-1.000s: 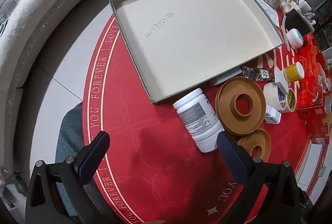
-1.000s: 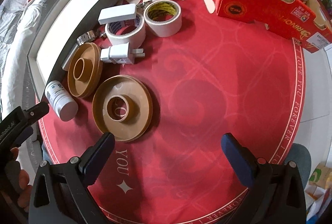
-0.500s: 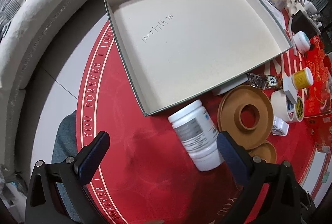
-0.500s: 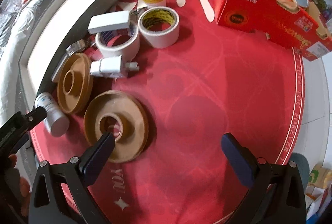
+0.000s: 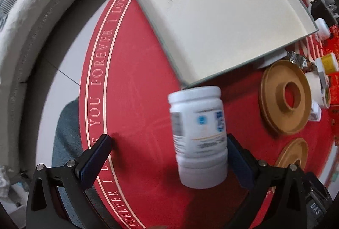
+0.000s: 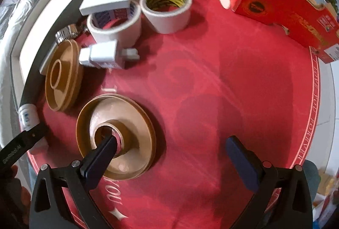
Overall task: Organize rigid objects
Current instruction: 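Grasp the white pill bottle with the left gripper while the right grasps the brown ring dish, then carry the bottle and brown dish into the white tray and release both, then move both grippers back toward the remaining brown ring dish and plug, then grasp the white plug adapter with the right gripper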
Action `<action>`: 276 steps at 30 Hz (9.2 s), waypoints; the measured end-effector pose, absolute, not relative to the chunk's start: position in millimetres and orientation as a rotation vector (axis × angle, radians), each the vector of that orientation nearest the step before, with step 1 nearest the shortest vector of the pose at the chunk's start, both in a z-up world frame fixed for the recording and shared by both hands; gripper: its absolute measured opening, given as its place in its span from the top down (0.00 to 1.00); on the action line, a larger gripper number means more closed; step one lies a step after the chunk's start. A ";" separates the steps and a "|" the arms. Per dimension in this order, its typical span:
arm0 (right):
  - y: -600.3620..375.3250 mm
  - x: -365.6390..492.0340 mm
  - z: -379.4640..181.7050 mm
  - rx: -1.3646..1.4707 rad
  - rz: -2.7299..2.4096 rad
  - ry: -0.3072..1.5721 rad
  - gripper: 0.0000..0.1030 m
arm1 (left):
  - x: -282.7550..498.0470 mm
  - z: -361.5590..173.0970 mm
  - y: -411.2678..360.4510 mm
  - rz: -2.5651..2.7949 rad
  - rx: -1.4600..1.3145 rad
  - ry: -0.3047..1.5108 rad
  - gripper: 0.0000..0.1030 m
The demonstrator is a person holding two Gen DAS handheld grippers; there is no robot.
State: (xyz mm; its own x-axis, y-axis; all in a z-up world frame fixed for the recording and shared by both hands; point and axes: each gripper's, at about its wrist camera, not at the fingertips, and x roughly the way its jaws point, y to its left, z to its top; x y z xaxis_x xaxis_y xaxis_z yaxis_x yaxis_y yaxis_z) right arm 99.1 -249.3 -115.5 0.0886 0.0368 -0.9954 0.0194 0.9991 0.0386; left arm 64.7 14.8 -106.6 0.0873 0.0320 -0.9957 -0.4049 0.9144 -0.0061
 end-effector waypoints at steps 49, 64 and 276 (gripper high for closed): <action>-196.9 66.9 -126.1 -0.143 0.140 1.428 0.14 | 54.1 -88.8 6.7 0.195 -0.242 1.406 0.58; -214.5 49.0 -64.6 0.001 0.177 1.293 0.14 | 34.8 -6.1 8.8 0.124 -0.185 1.181 0.58; -231.6 12.4 -105.0 -0.044 0.050 1.279 0.00 | 59.2 -109.7 -44.2 0.000 -0.049 1.286 0.00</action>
State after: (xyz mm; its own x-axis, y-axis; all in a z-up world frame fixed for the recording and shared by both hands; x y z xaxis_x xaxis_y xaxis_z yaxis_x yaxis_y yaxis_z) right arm 12.4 -231.6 -105.0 0.2865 0.0133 -0.9580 -0.0620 0.9981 -0.0047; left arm 59.2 -44.2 -109.7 0.2809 -0.0280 -0.9593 -0.0273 0.9989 -0.0371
